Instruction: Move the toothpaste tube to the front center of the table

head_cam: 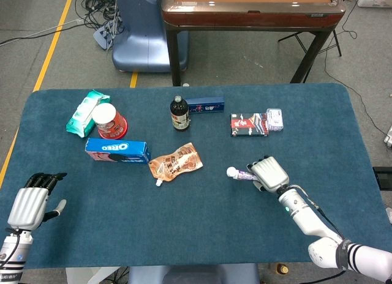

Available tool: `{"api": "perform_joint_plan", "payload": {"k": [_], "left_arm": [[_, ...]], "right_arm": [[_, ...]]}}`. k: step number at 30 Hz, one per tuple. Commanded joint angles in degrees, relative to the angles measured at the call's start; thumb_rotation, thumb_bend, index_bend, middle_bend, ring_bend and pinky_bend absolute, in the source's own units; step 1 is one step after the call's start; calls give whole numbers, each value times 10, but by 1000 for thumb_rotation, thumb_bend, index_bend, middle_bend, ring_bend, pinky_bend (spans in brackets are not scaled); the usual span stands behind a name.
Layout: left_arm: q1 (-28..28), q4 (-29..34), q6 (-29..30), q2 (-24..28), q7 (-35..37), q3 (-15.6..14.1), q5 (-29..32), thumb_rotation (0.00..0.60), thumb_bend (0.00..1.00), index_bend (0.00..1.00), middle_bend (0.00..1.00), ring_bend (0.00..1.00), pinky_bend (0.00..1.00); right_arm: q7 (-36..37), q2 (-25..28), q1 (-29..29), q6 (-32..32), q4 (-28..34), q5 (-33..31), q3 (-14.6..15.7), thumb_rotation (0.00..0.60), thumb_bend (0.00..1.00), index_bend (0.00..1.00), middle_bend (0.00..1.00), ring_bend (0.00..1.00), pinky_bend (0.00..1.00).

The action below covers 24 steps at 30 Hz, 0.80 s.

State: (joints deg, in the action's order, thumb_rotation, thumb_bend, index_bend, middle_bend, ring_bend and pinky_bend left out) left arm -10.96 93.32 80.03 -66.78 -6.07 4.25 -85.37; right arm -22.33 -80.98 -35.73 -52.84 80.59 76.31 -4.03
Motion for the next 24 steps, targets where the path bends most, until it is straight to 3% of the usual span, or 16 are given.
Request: {"api": "perform_joint_plan", "payload": {"k": [1, 9, 15, 24], "left_arm": [[-24, 3, -28, 12, 23, 6, -9, 600, 271, 208, 295, 222, 131], [-83, 18, -92, 42, 67, 13, -38, 600, 270, 200, 315, 246, 172], [-134, 33, -151, 64, 105, 17, -56, 600, 270, 165, 377, 361, 320], [-216, 50, -243, 85, 170, 20, -77, 600, 272, 91, 577, 583, 537]], "right_arm": [[13, 25, -20, 26, 23, 5, -8, 600, 708, 730, 688, 524, 419], [43, 80, -71, 94, 81, 6, -25, 600, 743, 783, 733, 571, 451], [67, 109, -119, 157, 112, -5, -44, 600, 791, 812, 762, 602, 475], [79, 132, -207, 257, 142, -67, -72, 600, 850, 834, 791, 636, 497]]}}
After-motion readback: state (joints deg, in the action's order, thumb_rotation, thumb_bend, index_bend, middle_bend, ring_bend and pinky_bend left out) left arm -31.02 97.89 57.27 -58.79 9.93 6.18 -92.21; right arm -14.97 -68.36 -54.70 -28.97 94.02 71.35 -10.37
